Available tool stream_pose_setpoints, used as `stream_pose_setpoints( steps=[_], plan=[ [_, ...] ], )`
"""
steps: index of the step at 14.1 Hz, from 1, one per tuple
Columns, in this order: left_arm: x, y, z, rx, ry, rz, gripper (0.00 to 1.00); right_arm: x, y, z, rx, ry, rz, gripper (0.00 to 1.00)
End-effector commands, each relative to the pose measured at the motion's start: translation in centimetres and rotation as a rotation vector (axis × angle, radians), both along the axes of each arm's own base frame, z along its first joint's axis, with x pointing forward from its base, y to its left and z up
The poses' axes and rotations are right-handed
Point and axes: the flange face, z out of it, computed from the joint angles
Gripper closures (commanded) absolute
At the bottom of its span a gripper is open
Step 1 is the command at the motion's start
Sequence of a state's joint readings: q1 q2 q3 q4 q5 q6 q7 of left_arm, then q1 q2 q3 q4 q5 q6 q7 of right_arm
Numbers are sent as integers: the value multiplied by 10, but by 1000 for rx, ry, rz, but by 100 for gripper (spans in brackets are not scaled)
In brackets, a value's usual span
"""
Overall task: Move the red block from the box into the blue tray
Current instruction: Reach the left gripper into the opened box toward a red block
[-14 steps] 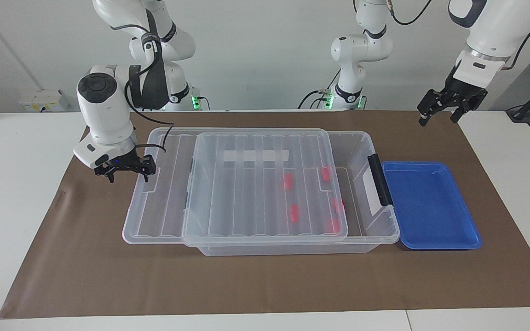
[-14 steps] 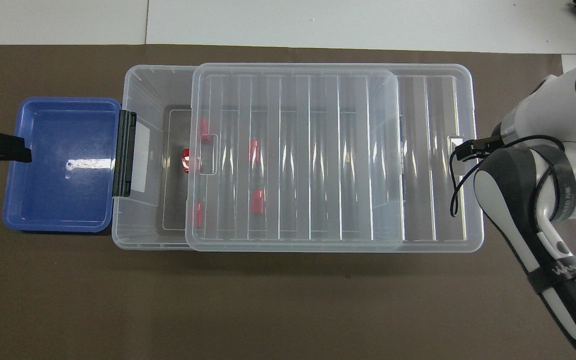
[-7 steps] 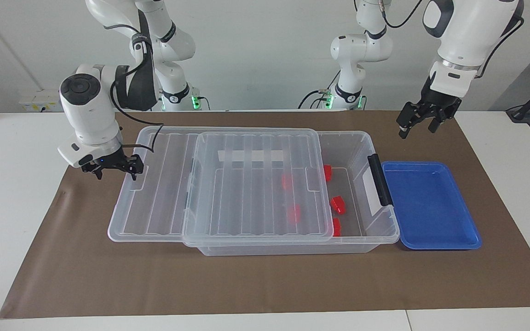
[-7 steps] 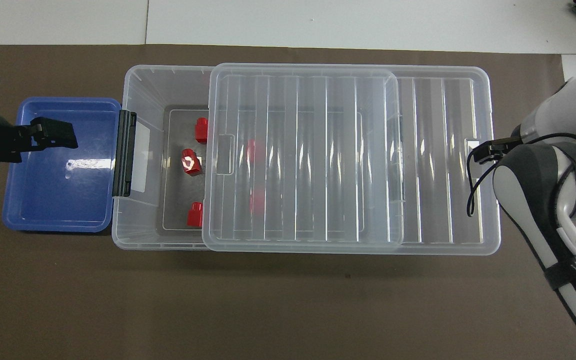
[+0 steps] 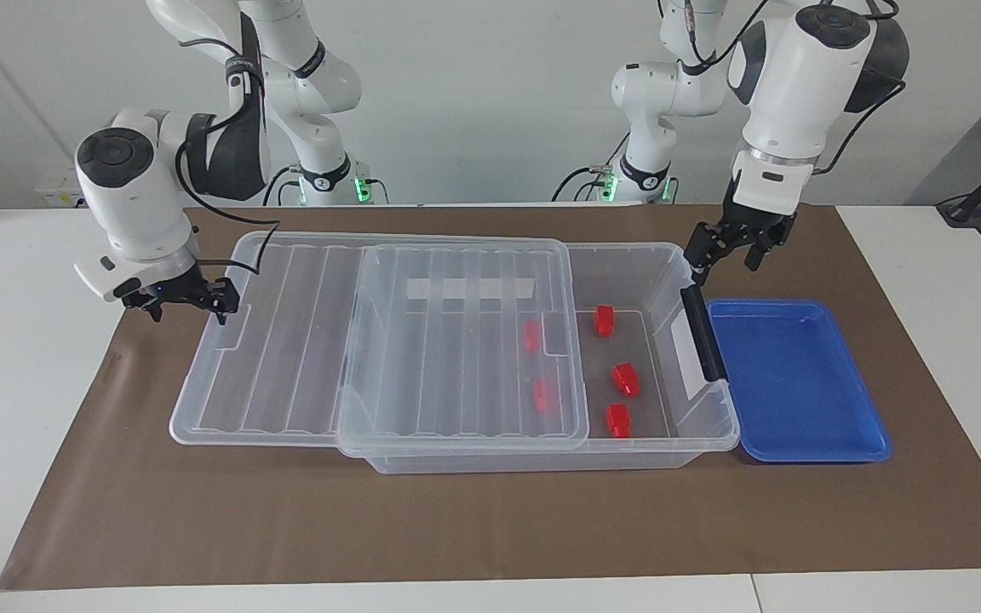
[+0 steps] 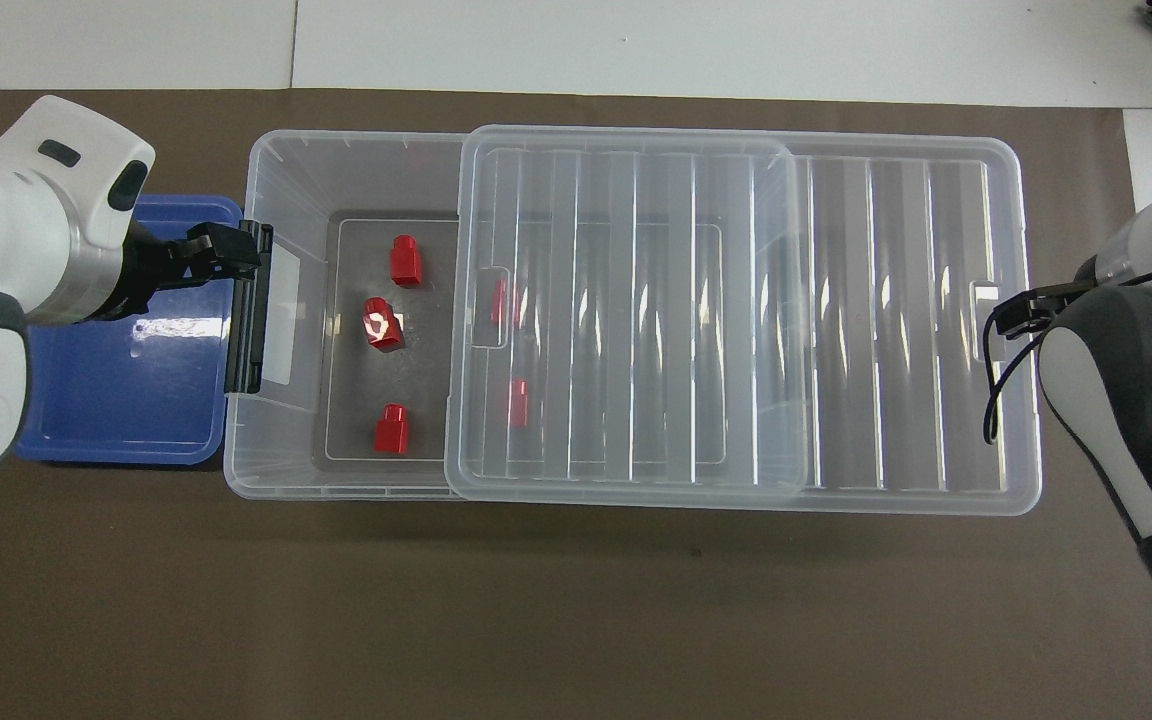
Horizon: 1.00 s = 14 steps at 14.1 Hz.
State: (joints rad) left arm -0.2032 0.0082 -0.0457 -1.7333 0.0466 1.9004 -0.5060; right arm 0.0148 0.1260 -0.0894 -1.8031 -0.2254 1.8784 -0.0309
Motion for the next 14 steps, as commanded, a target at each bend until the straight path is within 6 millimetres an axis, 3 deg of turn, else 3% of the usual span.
stream_pose_setpoints(
  steps=[1,5,9,13,14],
  plan=[
    [12,-31,-30,28,-28,32,0,-5,-9,6,-37,17,19,0],
    [24,-49,-69,32,-27,27,0,-6,-10,9,-37,13,17,0],
    [19,-49,-101,23,-39,16,0,-8,-2,23,-19,-12,12,0],
    [14,-58,-124,13,-53,-1,0,-11,11,78,70,-57,-83,0],
    [10,-70,-138,11,-44,-5,0,-13,15,93,82,-62,-121,0]
  ],
)
